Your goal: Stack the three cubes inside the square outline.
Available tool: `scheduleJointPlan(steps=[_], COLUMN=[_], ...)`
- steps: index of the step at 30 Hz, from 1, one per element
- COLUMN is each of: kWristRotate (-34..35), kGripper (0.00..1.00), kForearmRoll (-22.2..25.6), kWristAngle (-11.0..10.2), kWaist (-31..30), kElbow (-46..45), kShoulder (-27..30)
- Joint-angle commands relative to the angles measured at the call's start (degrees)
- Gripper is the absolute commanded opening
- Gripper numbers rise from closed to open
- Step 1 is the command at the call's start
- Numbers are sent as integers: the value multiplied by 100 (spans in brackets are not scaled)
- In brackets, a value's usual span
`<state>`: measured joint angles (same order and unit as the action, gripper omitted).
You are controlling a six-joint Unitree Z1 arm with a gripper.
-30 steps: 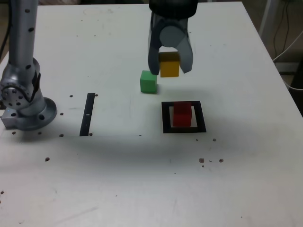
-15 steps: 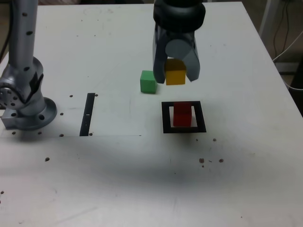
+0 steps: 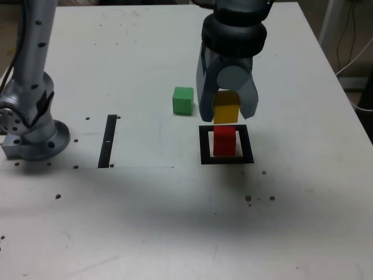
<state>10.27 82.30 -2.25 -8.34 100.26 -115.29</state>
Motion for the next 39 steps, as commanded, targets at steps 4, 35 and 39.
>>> scheduleJointPlan(steps=[4,35,39], kWristRotate=[-45,-240,-251], kGripper=[29,30,30], kForearmRoll=[-39,-744,-747], kWristAngle=[-137,-37,-61], kWaist=[0,105,105], kElbow=[-56,-650,-634], kShoulder=[-86,-185,-219])
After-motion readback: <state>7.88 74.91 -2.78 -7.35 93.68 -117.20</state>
